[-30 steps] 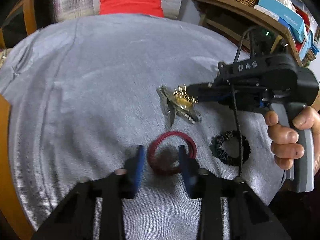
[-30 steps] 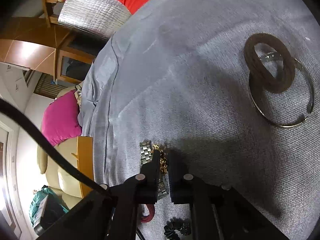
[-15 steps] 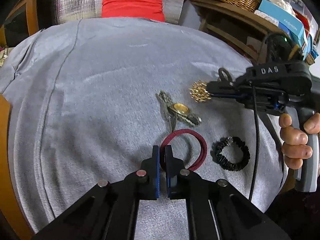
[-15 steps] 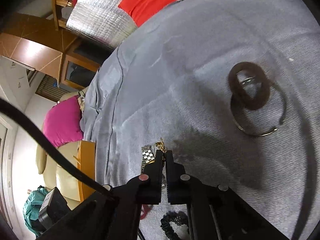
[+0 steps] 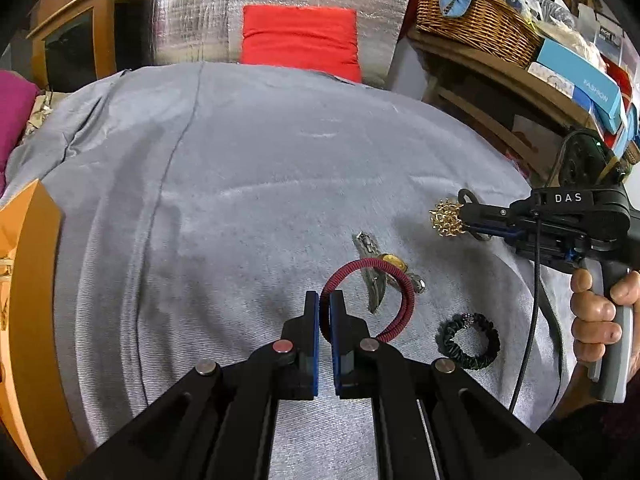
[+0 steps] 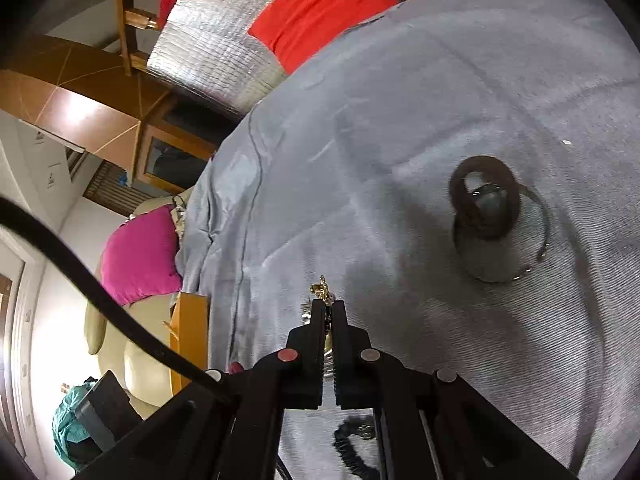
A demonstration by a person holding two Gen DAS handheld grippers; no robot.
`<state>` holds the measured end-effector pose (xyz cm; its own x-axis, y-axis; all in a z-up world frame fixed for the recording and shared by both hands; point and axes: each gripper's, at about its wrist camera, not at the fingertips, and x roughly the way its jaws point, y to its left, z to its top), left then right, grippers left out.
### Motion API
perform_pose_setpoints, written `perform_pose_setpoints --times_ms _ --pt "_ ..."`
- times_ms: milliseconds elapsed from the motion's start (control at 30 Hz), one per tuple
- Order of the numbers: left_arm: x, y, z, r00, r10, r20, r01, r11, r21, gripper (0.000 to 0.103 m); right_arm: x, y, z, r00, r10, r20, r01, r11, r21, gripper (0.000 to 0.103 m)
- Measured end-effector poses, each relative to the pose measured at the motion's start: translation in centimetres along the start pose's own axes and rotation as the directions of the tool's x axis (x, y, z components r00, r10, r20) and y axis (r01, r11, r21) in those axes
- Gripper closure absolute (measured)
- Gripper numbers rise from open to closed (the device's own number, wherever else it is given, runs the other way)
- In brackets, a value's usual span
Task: Organize jewelry
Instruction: 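Grasp the red hair tie with the left tool while the right tool grasps the gold brooch, then release the red hair tie in the orange tray while the right tool drops the brooch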
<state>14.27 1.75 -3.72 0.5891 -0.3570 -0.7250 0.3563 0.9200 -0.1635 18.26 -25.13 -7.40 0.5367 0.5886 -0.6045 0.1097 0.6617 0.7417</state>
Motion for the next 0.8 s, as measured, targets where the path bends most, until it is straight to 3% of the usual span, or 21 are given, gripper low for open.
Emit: perform_pose_setpoints --times_ms 300,500,667,800 --pt "-3.1 0.4 -0.1 0.996 0.056 0.066 -0.054 0.998 -0.032 0.098 0.0 3.0 -1.5 0.999 0.037 0.007 -0.037 0.998 -0.055 0.099" --pt "-7.3 3.5 -1.2 0.981 0.146 0.126 -0.131 0.984 -0.124 0.098 0.8 6.7 -3.5 0.997 0.071 -0.013 -0.072 0.991 -0.115 0.099" --pt "-12.9 9.1 -4.0 0.952 0.265 0.152 -0.219 0.938 -0.269 0.098 2.6 12.4 -5.9 0.992 0.107 -0.073 -0.120 0.972 -0.202 0.099" --pt "-16.1 14.4 -7.6 0.927 0.366 0.088 -0.313 0.879 -0.361 0.098 4.8 18.0 -7.8 0.981 0.132 -0.141 -0.167 0.949 -0.269 0.099"
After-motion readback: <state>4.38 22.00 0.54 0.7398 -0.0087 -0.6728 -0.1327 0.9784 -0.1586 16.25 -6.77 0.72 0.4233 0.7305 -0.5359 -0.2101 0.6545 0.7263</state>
